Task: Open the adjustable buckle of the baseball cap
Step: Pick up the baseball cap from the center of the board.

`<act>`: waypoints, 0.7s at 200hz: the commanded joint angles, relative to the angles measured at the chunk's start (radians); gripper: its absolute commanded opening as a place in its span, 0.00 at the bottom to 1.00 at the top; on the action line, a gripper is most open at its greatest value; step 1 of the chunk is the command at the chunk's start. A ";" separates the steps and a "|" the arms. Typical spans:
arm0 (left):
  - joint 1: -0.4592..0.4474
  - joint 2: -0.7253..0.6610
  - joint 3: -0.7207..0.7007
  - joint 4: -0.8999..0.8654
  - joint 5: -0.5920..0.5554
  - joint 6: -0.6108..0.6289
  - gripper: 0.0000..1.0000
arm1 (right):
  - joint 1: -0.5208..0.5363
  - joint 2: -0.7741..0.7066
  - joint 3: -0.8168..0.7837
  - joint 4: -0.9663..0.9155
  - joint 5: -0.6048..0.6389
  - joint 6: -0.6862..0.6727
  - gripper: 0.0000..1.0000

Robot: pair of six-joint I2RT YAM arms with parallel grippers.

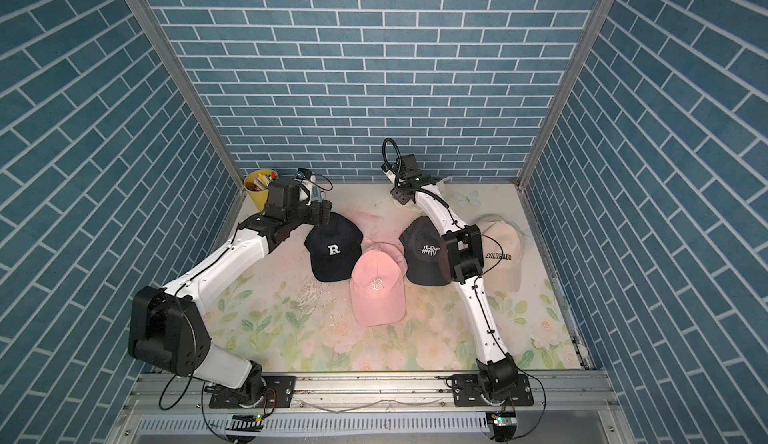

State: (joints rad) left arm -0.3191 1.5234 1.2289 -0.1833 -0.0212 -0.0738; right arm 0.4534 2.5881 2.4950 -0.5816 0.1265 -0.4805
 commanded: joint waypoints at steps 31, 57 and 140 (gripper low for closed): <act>-0.004 0.018 0.036 -0.017 -0.002 -0.008 0.90 | 0.006 0.066 0.025 0.150 0.147 -0.036 0.57; -0.004 0.015 0.044 -0.018 -0.003 -0.006 0.90 | 0.007 0.070 0.022 0.165 0.153 -0.038 0.33; -0.004 -0.033 0.077 0.066 0.070 0.101 0.91 | 0.021 -0.172 -0.057 0.141 0.074 -0.066 0.00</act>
State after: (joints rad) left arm -0.3191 1.5265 1.2694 -0.1783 0.0059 -0.0475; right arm 0.4679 2.6102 2.4763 -0.4412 0.2729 -0.5064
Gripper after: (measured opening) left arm 0.905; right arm 0.047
